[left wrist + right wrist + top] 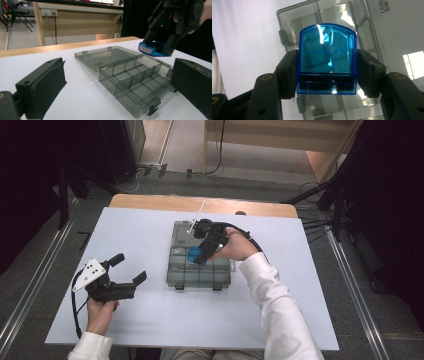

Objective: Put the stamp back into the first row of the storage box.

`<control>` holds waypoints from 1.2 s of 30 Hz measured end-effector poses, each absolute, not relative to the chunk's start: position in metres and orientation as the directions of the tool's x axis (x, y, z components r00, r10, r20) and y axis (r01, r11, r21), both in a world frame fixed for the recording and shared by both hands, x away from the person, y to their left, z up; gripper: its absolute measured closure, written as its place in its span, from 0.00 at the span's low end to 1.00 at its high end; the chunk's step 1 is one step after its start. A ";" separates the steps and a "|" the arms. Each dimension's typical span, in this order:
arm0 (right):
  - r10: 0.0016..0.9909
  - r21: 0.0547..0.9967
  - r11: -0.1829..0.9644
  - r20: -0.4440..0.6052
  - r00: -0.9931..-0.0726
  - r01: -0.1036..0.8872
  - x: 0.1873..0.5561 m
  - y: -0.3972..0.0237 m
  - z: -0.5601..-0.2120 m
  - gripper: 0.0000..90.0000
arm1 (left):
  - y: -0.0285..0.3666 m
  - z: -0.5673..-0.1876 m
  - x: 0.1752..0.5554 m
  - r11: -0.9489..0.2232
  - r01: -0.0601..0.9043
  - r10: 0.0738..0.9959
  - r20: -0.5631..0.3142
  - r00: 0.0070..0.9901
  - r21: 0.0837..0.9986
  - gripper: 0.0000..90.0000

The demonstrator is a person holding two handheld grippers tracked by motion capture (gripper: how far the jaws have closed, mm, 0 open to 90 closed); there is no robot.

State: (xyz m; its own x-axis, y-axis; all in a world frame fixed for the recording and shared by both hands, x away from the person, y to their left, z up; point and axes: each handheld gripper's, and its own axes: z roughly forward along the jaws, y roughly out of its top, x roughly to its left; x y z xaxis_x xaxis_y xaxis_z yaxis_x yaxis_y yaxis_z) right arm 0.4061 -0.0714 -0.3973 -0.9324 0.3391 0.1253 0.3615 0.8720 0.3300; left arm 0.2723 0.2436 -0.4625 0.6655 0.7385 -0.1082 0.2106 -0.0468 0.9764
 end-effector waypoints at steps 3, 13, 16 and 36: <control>0.349 0.327 0.868 0.136 -0.927 0.374 0.412 -0.075 -0.400 0.47 | 0.244 -0.462 0.272 -0.044 0.210 0.738 -0.110 0.666 0.977 0.00; 0.382 0.328 0.852 0.144 -0.913 0.408 0.434 -0.087 -0.416 0.47 | 0.244 -0.463 0.273 -0.045 0.211 0.737 -0.110 0.666 0.976 0.00; 0.366 0.330 0.865 0.101 -0.925 0.378 0.433 -0.087 -0.419 0.47 | 0.245 -0.462 0.273 -0.047 0.211 0.737 -0.108 0.667 0.976 0.00; 0.346 0.309 0.886 0.058 -0.937 0.346 0.436 -0.077 -0.437 0.32 | 0.248 -0.462 0.273 -0.036 0.212 0.742 -0.116 0.660 0.977 0.00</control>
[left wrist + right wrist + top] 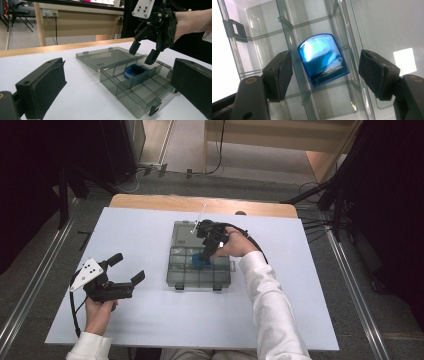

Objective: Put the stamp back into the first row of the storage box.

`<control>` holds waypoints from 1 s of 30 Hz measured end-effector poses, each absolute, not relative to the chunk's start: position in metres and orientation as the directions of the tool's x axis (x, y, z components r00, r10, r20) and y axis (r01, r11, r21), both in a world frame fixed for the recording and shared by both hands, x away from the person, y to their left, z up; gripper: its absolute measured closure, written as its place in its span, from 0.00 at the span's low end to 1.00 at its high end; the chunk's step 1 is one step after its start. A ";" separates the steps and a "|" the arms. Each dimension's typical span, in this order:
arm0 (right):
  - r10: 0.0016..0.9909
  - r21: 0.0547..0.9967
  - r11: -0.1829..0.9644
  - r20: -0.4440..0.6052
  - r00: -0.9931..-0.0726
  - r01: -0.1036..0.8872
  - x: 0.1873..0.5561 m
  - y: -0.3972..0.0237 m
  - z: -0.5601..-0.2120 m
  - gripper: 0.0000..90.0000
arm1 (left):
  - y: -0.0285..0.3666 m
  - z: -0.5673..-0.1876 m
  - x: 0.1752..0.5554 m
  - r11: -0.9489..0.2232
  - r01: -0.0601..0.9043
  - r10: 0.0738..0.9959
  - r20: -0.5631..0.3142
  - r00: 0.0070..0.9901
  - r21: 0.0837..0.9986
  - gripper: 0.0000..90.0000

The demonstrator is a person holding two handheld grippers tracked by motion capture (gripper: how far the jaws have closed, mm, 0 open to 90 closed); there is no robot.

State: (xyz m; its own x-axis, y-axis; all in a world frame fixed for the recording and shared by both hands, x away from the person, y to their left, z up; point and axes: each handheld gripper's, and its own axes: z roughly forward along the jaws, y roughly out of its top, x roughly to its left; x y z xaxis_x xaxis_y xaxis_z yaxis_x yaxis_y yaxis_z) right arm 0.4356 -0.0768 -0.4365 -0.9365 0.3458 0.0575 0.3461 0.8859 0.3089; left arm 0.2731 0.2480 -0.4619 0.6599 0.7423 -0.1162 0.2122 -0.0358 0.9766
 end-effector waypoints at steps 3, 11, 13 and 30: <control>0.378 0.315 0.873 0.046 -0.925 0.373 0.430 -0.083 -0.432 0.29 | 0.248 -0.462 0.273 -0.030 0.211 0.742 -0.120 0.660 0.977 0.00; 0.471 0.363 0.821 0.004 -0.882 0.440 0.410 -0.103 -0.428 0.13 | 0.248 -0.461 0.274 -0.018 0.210 0.737 -0.129 0.664 0.978 0.00; 0.517 0.363 0.793 0.022 -0.856 0.489 0.405 -0.110 -0.426 0.00 | 0.247 -0.462 0.274 -0.020 0.212 0.738 -0.129 0.663 0.977 0.00; 0.661 0.505 0.614 0.091 -0.745 0.607 0.370 -0.169 -0.416 0.00 | 0.245 -0.462 0.273 -0.029 0.217 0.738 -0.125 0.663 0.976 0.00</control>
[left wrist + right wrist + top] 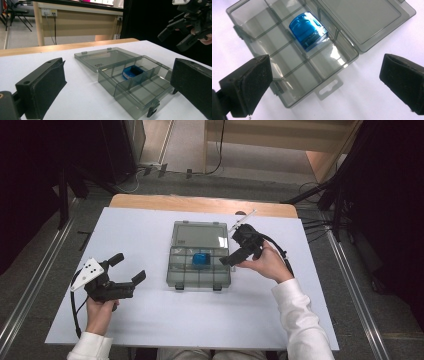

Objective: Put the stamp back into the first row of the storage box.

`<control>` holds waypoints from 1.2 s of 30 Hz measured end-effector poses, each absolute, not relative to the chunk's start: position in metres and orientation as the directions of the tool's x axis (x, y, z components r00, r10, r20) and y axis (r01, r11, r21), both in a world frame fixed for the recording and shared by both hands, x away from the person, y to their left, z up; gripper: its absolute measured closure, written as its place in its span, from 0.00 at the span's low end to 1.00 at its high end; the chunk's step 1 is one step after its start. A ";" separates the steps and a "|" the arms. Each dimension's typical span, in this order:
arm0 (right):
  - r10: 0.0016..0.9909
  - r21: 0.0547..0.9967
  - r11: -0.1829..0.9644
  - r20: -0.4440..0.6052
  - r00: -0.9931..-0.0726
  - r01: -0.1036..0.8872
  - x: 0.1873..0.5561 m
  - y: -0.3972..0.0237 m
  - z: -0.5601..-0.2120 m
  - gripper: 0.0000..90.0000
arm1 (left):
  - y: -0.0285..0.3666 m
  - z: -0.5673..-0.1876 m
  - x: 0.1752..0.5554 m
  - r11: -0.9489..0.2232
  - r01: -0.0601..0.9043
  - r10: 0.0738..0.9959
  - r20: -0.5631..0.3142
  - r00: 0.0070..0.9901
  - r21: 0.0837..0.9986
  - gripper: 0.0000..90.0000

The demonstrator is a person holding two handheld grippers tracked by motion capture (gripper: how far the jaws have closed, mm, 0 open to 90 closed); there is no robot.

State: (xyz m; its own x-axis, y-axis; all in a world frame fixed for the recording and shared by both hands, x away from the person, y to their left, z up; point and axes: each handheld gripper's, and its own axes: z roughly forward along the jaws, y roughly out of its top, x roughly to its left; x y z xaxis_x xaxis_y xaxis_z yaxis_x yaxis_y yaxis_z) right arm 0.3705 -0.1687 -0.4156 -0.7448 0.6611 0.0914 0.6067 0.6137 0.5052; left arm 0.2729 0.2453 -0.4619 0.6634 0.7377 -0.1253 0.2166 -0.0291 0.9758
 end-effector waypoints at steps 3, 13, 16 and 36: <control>0.672 0.507 0.611 0.075 -0.737 0.609 0.366 -0.173 -0.416 0.00 | 0.245 -0.462 0.272 -0.027 0.216 0.738 -0.127 0.663 0.976 0.00; 0.748 0.583 0.517 0.049 -0.662 0.627 0.350 -0.200 -0.418 0.00 | 0.244 -0.462 0.271 -0.058 0.213 0.743 -0.100 0.662 0.975 0.00; 0.773 0.617 0.471 0.054 -0.632 0.630 0.343 -0.212 -0.424 0.00 | 0.244 -0.462 0.271 -0.063 0.214 0.745 -0.096 0.660 0.975 0.00; 0.851 0.868 0.217 0.055 -0.522 0.446 0.279 -0.250 -0.455 0.00 | 0.242 -0.469 0.269 -0.164 0.242 0.758 -0.035 0.652 0.956 0.00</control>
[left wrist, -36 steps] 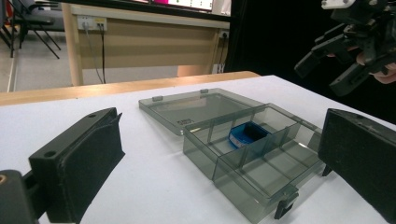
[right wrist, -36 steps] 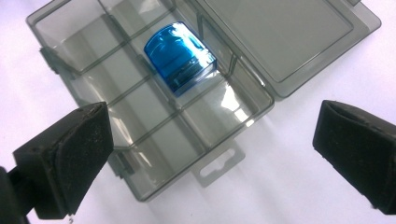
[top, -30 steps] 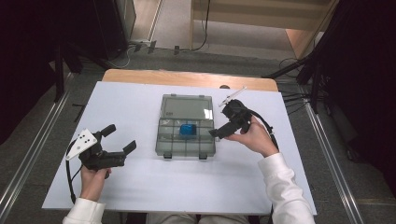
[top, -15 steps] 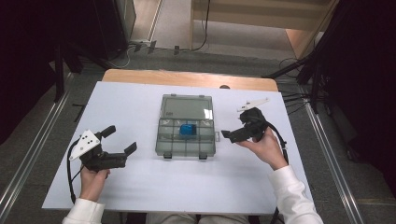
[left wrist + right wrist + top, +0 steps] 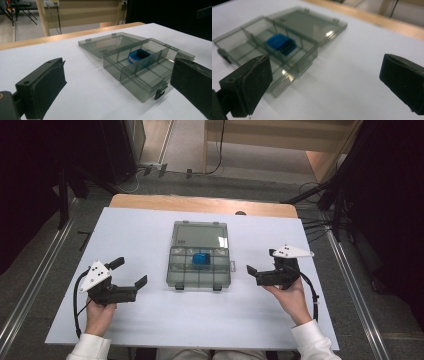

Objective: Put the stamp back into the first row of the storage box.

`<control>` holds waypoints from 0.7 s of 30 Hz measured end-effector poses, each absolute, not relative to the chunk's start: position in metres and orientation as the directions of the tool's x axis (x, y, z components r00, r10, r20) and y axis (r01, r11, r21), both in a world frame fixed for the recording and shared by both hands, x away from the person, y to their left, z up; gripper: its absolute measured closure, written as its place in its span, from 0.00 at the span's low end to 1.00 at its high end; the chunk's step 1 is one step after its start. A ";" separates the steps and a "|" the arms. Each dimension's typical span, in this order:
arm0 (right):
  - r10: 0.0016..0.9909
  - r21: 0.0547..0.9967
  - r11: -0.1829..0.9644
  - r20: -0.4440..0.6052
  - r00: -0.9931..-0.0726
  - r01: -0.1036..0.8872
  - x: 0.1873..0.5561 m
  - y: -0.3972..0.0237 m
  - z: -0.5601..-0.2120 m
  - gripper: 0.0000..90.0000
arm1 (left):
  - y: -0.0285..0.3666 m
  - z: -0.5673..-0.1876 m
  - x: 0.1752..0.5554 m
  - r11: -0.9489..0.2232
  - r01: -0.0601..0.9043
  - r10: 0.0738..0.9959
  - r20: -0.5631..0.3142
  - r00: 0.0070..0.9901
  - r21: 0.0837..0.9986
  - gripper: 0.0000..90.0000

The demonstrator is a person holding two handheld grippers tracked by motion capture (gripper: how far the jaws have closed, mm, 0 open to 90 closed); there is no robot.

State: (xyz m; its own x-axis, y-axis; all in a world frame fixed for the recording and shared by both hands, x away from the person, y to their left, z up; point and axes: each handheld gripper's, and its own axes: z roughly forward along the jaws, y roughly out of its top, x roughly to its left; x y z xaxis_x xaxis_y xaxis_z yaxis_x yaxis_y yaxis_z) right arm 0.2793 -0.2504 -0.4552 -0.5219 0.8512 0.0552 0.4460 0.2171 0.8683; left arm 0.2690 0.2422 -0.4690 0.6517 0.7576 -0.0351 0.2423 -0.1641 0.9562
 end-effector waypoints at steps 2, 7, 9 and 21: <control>0.858 0.881 0.204 0.049 -0.511 0.427 0.275 -0.252 -0.456 0.00 | 0.242 -0.470 0.269 -0.167 0.248 0.759 -0.036 0.651 0.954 0.00; 0.872 0.920 0.152 0.049 -0.488 0.363 0.259 -0.264 -0.467 0.00 | 0.243 -0.473 0.267 -0.174 0.259 0.753 -0.041 0.657 0.950 0.00; 0.876 0.921 0.152 0.042 -0.480 0.359 0.254 -0.269 -0.471 0.00 | 0.242 -0.474 0.266 -0.170 0.262 0.741 -0.053 0.669 0.950 0.00; 0.916 0.935 0.133 0.010 -0.402 0.328 0.230 -0.294 -0.502 0.00 | 0.243 -0.473 0.264 -0.169 0.250 0.736 -0.047 0.675 0.953 0.00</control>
